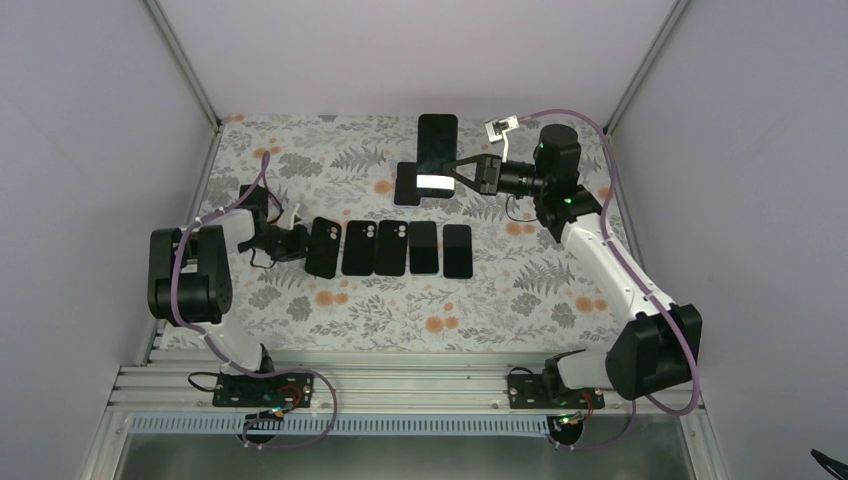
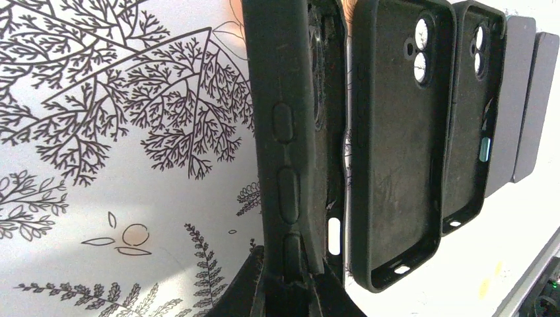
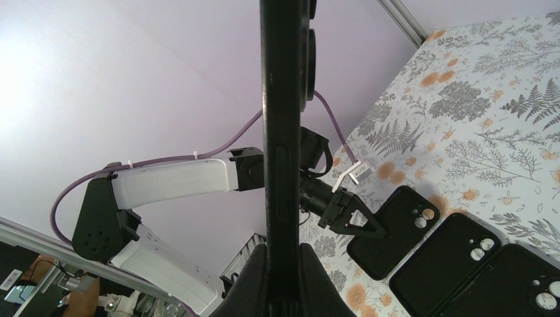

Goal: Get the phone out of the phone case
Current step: Place the phone case at the center of the board.

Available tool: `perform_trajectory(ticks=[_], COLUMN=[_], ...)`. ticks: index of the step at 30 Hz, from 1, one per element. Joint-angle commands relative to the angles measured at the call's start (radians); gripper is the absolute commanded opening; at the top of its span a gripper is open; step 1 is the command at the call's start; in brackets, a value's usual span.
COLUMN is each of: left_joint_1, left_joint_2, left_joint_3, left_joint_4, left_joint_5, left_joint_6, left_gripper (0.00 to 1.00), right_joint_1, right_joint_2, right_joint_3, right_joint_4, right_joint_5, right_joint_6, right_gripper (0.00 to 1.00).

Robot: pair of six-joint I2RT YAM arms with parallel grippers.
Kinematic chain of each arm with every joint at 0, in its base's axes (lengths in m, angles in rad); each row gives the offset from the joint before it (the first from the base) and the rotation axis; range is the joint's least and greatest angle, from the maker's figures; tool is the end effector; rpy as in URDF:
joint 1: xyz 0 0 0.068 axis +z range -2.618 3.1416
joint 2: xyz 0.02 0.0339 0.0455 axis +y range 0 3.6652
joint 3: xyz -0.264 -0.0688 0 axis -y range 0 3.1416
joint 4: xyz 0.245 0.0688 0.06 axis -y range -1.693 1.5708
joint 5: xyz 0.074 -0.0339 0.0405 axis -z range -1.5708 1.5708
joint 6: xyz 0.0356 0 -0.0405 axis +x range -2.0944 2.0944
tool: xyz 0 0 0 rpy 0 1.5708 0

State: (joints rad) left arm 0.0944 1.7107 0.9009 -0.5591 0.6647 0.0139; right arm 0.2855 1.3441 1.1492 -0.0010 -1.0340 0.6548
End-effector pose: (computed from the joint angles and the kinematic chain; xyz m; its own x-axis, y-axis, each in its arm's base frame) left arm 0.2905 0.0054 0.1389 -0.9746 -0.0813 -0.2089 0.0625 0.7965 -0.6014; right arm 0.2822 0.1147 0.3642 -0.7284 0.1108 -0.6761 -0.6420 0.2343 0.7300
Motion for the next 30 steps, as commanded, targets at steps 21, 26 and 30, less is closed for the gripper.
perform_trajectory(ticks=[21, 26, 30], left_joint_1=[-0.008, -0.013, -0.021], left_joint_2=[0.085, 0.092, 0.093], left_joint_3=[0.025, 0.032, 0.038], left_joint_4=[0.068, 0.076, 0.074], left_joint_5=[-0.047, -0.054, -0.073], left_joint_6=[-0.099, -0.125, -0.132], left_gripper=[0.13, 0.20, 0.27], right_joint_1=[-0.012, -0.012, -0.014], right_joint_2=[0.024, 0.027, 0.026], right_joint_3=[0.003, 0.003, 0.003], right_joint_4=[0.056, 0.057, 0.056], right_joint_5=[0.003, 0.003, 0.004], right_joint_6=[-0.004, -0.004, -0.004], right_gripper=[0.04, 0.04, 0.04])
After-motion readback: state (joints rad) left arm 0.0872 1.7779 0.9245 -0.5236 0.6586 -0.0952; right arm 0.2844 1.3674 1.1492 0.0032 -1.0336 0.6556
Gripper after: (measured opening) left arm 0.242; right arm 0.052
